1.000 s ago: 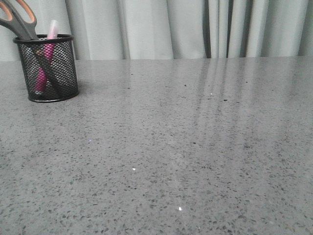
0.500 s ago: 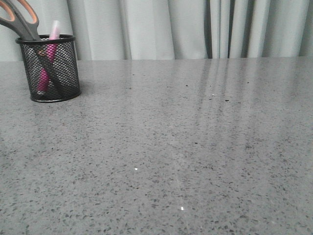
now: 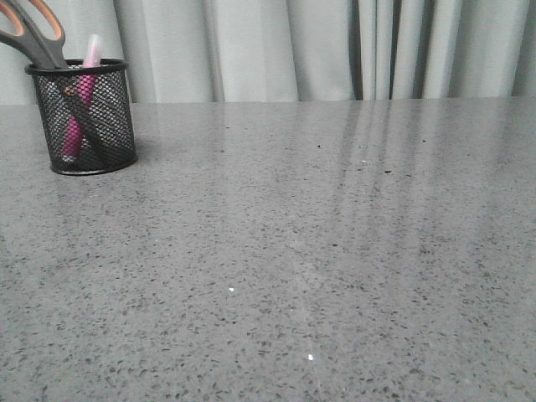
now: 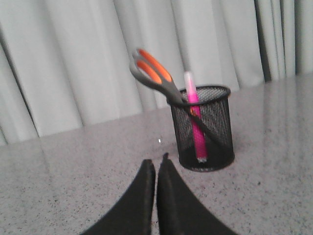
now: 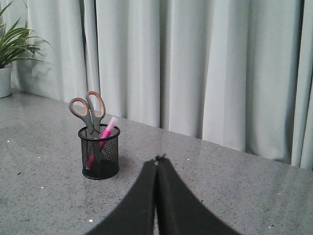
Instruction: Put pen and scissors into bin
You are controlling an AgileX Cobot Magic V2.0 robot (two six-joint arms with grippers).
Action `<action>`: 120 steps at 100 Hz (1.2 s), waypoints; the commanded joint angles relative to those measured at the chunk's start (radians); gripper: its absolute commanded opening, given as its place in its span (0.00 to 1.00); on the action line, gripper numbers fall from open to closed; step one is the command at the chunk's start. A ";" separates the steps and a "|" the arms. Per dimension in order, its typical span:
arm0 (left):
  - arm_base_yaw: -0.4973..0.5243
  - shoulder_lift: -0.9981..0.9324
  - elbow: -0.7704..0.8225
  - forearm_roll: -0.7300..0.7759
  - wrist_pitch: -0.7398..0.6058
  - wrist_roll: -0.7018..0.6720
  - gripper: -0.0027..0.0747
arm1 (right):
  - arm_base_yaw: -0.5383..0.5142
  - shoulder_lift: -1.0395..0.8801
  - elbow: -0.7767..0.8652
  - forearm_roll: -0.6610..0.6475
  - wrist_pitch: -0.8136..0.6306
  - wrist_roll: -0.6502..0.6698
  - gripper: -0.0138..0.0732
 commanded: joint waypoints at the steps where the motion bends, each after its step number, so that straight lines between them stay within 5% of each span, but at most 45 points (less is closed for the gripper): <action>1: 0.017 -0.032 0.043 0.045 -0.007 -0.089 0.01 | -0.008 0.008 -0.022 -0.011 0.038 0.003 0.10; 28: 0.140 -0.119 0.043 0.126 0.208 -0.313 0.01 | -0.008 0.008 -0.022 -0.011 0.038 0.003 0.10; 56: 0.194 -0.147 0.043 0.122 0.380 -0.319 0.01 | -0.008 0.008 -0.022 -0.011 0.036 0.003 0.10; 120: 0.194 -0.147 0.043 0.122 0.393 -0.319 0.01 | -0.008 0.008 -0.022 -0.011 0.036 0.003 0.10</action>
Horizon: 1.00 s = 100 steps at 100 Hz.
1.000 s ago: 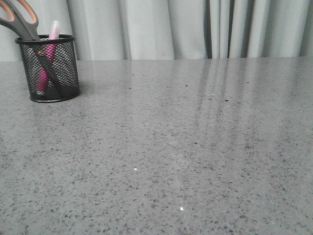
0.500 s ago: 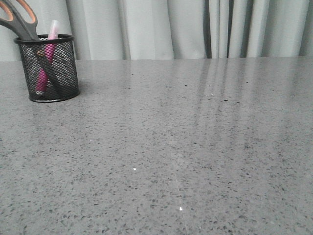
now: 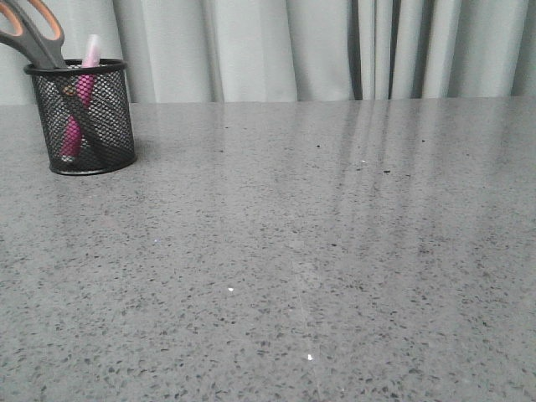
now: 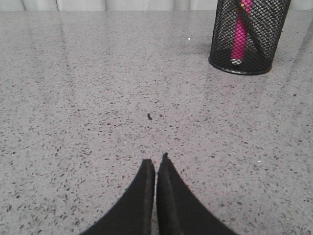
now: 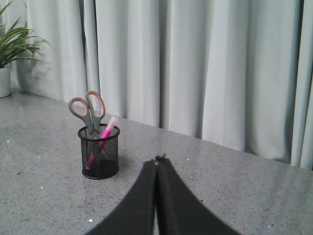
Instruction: Put pen and scissors into bin
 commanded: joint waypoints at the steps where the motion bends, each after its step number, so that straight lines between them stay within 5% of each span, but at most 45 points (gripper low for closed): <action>1: 0.002 -0.033 0.043 -0.003 -0.058 -0.012 0.01 | -0.006 0.008 -0.023 -0.011 0.036 0.003 0.10; 40: 0.002 -0.033 0.043 -0.003 -0.058 -0.012 0.01 | -0.006 0.022 0.057 0.052 0.144 -0.016 0.10; 47: 0.002 -0.033 0.043 -0.003 -0.058 -0.012 0.01 | -0.006 0.024 0.088 0.293 0.205 -0.236 0.10; 57: 0.002 -0.033 0.043 -0.003 -0.058 -0.012 0.01 | -0.006 0.015 0.103 0.808 0.321 -0.861 0.10; 62: 0.002 -0.033 0.043 -0.003 -0.058 -0.012 0.01 | -0.006 0.008 0.103 0.967 0.388 -1.056 0.10; 94: 0.002 -0.033 0.043 -0.003 -0.058 -0.012 0.01 | -0.006 0.089 0.155 0.907 0.491 -1.077 0.10; 100: 0.002 -0.033 0.043 -0.003 -0.058 -0.012 0.01 | -0.009 0.089 0.184 1.006 0.489 -1.161 0.10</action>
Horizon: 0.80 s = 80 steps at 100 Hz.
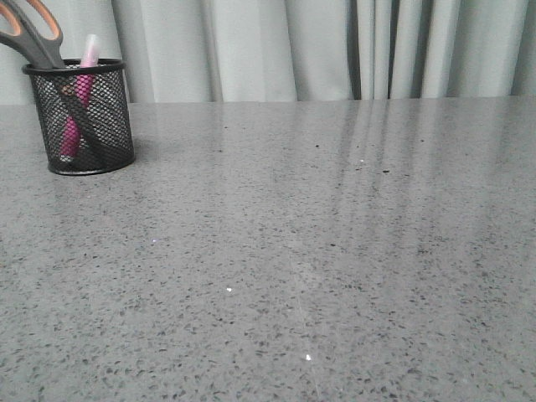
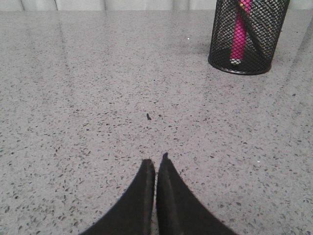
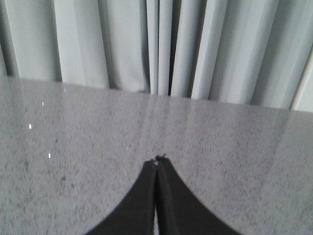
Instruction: Put pen and scissors into bin
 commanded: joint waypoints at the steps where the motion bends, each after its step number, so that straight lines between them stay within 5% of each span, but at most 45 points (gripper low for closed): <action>1: 0.002 -0.033 0.043 -0.003 -0.060 -0.012 0.01 | -0.008 0.016 0.013 0.099 -0.039 -0.112 0.10; 14: 0.002 -0.033 0.043 -0.003 -0.058 -0.012 0.01 | -0.062 -0.031 0.100 0.690 -0.083 -0.796 0.10; 21: 0.002 -0.033 0.043 -0.003 -0.058 -0.012 0.01 | -0.102 -0.075 0.155 0.868 -0.145 -0.988 0.10; 50: 0.002 -0.033 0.043 -0.003 -0.058 -0.012 0.01 | -0.208 -0.328 0.320 0.884 -0.054 -0.947 0.10; 80: 0.002 -0.033 0.043 -0.003 -0.056 -0.012 0.01 | -0.234 -0.428 0.320 0.913 0.223 -0.947 0.10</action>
